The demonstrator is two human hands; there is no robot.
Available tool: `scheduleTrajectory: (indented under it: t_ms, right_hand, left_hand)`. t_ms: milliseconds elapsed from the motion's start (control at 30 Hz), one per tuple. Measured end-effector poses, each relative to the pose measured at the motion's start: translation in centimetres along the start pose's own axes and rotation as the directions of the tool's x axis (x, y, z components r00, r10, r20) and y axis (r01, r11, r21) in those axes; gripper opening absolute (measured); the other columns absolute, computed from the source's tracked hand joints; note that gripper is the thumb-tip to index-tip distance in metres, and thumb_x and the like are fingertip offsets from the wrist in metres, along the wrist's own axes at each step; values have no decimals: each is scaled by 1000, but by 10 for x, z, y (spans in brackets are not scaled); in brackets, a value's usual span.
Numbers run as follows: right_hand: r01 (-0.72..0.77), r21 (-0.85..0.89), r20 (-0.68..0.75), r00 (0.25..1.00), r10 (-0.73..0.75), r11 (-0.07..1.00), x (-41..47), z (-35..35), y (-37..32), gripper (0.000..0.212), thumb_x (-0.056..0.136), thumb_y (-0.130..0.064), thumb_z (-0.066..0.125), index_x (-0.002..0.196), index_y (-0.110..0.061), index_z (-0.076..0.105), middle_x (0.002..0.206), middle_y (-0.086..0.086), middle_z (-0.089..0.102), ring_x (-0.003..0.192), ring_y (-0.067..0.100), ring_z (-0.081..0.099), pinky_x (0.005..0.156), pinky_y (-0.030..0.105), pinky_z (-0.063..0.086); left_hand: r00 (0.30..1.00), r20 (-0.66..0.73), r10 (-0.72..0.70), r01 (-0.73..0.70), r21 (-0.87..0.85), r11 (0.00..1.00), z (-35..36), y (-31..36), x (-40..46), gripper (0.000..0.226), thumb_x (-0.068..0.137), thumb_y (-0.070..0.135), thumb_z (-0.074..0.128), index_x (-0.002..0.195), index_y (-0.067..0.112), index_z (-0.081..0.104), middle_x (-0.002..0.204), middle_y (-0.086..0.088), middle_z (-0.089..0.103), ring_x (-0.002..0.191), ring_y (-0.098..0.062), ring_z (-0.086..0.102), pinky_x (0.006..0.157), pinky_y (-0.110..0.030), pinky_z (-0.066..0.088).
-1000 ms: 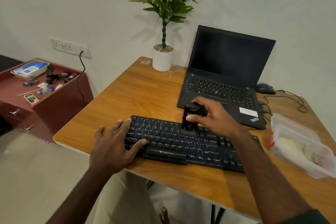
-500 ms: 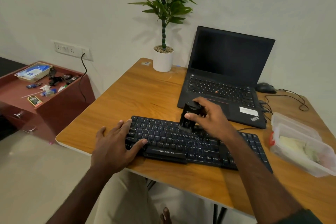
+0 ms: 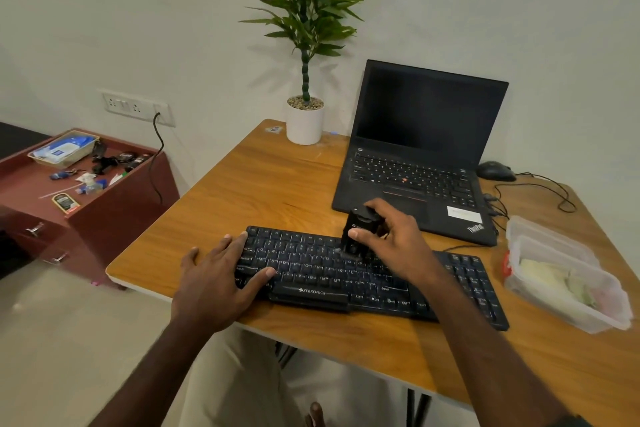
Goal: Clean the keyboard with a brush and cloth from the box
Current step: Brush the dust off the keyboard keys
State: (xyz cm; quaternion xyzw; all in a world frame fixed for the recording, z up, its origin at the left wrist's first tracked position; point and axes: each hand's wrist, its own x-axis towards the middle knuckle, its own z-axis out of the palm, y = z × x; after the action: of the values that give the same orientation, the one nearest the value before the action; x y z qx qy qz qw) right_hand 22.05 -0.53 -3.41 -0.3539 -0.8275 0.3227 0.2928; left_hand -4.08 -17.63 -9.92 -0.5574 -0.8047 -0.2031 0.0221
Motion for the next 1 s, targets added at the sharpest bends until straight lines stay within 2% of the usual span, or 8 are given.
scheduleTrajectory:
  t_ms: [100, 200, 333, 467, 600, 733, 1000]
  right_hand:
    - [-18, -47, -50, 999, 15, 999, 0, -11, 2, 30, 90, -35, 74, 115, -26, 59, 100, -7, 67, 84, 8, 66, 67, 27, 59]
    - [-17, 24, -50, 999, 18, 1000, -3, -9, -1, 28, 90, -33, 74, 114, -27, 60, 101, -8, 67, 87, 12, 67, 69, 28, 60]
    - [-41, -38, -70, 997, 38, 998, -8, -13, 3, 30, 90, -33, 75, 115, -28, 59, 99, -10, 65, 84, 4, 65, 65, 17, 55]
    - [-43, -26, -153, 988, 39, 999, -12, -21, 4, 30, 90, -31, 75, 116, -26, 61, 98, -16, 64, 79, 1, 68, 67, 19, 59]
    - [-31, -16, -138, 990, 29, 999, -23, -18, 6, 33, 91, -33, 73, 120, -25, 60, 101, -13, 67, 87, -1, 66, 70, 20, 59]
    - [-57, -72, -142, 989, 47, 996, -31, -16, 6, 36, 91, -39, 71, 122, -29, 56, 99, -18, 63, 90, -2, 64, 67, 11, 53]
    - [-68, -91, -189, 981, 50, 993, -35, -12, 1, 37, 92, -38, 71, 123, -24, 55, 103, -6, 68, 88, 6, 66, 68, 19, 55]
  left_hand:
    - [1000, 9, -5, 4, 9, 1000, 1, -1, 0, 103, 79, 89, 10, 152, 21, 36, 151, -1, 48, 146, -14, 33, 117, -53, 17]
    - [1000, 15, -8, 7, 9, 1000, 2, -1, 0, 105, 78, 91, 7, 152, 21, 36, 151, -1, 48, 146, -15, 33, 117, -53, 18]
    - [1000, -27, 11, -11, 14, 1000, 2, 2, -1, 103, 80, 90, 12, 150, 20, 38, 153, 0, 45, 147, -17, 30, 116, -60, 17]
    - [983, -91, 163, -161, 27, 987, 6, 36, -8, 95, 84, 87, 28, 146, 17, 46, 155, -1, 42, 148, -16, 27, 115, -63, 15]
    - [943, -42, 330, -329, 41, 944, 19, 83, -4, 96, 83, 88, 33, 144, 16, 49, 155, -2, 42, 148, -15, 28, 114, -66, 17]
    - [944, 28, 330, -331, 65, 941, 28, 94, 4, 101, 81, 91, 27, 147, 18, 46, 159, 0, 36, 150, -14, 22, 116, -65, 11]
    - [946, 56, 321, -325, 92, 941, 26, 94, 2, 109, 76, 96, 19, 149, 20, 44, 158, 2, 37, 149, -13, 26, 118, -58, 11]
